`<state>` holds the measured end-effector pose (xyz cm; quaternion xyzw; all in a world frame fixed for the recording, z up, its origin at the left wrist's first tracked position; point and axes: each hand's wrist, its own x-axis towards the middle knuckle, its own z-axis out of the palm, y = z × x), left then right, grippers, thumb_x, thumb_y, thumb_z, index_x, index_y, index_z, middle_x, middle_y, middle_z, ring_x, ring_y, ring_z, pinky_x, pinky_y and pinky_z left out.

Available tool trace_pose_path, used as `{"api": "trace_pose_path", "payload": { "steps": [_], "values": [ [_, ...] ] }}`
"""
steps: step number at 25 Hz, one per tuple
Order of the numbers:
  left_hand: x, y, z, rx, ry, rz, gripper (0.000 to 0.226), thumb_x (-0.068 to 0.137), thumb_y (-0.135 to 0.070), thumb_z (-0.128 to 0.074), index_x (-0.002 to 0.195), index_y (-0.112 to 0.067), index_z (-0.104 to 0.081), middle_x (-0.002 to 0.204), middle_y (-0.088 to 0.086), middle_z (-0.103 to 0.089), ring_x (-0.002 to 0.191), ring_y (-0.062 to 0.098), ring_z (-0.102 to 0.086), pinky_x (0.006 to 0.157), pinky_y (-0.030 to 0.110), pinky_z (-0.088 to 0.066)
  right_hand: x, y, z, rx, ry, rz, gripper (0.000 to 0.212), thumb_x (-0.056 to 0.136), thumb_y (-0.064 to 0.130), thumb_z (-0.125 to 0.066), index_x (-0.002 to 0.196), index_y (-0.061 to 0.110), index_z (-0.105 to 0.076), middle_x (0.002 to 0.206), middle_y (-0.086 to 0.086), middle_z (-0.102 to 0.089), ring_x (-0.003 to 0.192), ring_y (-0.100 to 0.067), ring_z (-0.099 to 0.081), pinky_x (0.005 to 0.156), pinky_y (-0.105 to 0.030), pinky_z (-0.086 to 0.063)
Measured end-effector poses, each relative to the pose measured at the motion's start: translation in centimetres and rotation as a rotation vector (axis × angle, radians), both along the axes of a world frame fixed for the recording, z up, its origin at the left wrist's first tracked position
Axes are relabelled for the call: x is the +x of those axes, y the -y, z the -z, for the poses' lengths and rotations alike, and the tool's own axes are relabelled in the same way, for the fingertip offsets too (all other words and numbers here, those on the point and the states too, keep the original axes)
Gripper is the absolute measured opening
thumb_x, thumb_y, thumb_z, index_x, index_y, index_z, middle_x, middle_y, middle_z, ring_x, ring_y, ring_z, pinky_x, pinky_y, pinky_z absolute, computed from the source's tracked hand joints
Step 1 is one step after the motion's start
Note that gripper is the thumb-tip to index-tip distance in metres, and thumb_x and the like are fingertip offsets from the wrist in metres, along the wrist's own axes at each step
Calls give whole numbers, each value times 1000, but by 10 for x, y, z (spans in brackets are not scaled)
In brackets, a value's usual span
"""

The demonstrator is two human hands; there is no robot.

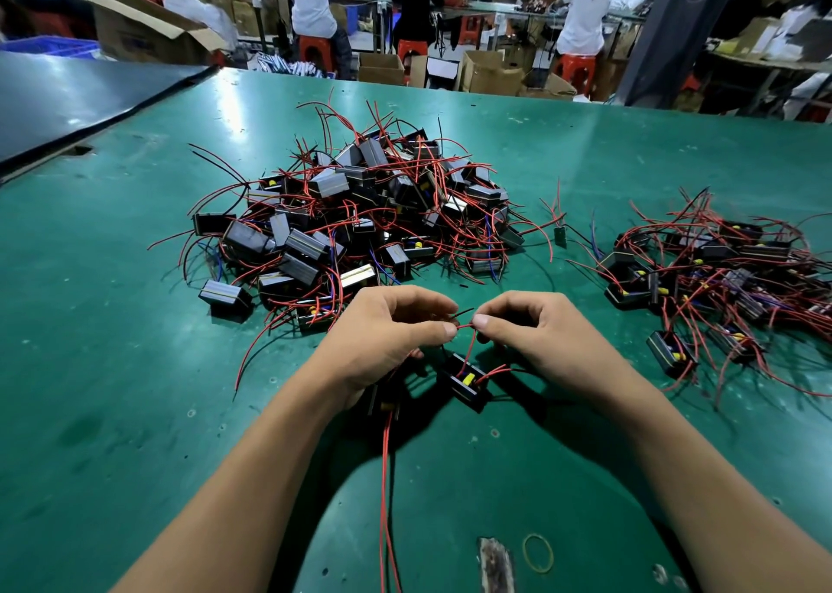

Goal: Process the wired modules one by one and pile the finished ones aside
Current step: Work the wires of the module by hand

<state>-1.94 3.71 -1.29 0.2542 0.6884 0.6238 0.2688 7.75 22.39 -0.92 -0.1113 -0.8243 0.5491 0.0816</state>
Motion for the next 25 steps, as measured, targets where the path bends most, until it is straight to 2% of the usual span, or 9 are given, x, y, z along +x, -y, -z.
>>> {"api": "trace_pose_path", "payload": {
  "steps": [5,8,12,15,19,21,25],
  "values": [
    [-5,6,-5,31,94,84,31,80,4,-73,104,-15,-72,99,4,-77,97,14,-72,77,19,-56,0,-2,1,84,13,28,6,92,20,-71,87,17,-74,73,6,-70,62,-2,-57,62,-13,-46],
    [-8,10,-7,57,125,84,32,81,8,-70,107,-11,-71,100,7,-76,98,16,-72,73,18,-55,0,0,1,124,-17,57,4,90,21,-73,87,21,-74,77,3,-73,65,-5,-60,65,-20,-50],
    [-6,8,-7,44,24,20,23,78,-4,-78,98,-15,-76,94,5,-77,91,13,-73,72,15,-52,1,3,2,328,-104,66,7,88,20,-74,85,26,-74,76,15,-71,60,5,-57,61,-8,-41],
    [-2,4,-5,16,-56,-15,14,78,-12,-81,90,-20,-78,88,1,-77,81,6,-70,73,15,-53,1,4,4,436,-125,71,10,88,18,-75,88,28,-75,81,15,-70,72,4,-60,65,-6,-39],
    [2,0,-3,-18,-92,-36,13,82,-18,-78,93,-25,-79,90,-1,-77,86,12,-70,83,24,-54,1,6,4,465,-160,61,10,88,19,-75,96,26,-76,91,13,-71,85,-3,-63,69,-7,-40],
    [4,-2,-2,-37,-115,-38,12,84,-18,-76,93,-26,-79,88,-4,-77,83,7,-69,81,20,-53,1,7,3,473,-186,53,10,87,20,-75,96,24,-77,92,13,-71,86,-4,-63,68,-9,-41],
    [6,-3,-2,-36,-121,-61,6,83,-22,-78,88,-26,-78,84,2,-75,76,7,-64,77,27,-51,2,8,1,480,-195,47,13,87,16,-75,98,23,-76,95,11,-70,84,-5,-63,71,-12,-42]
  ]
}}
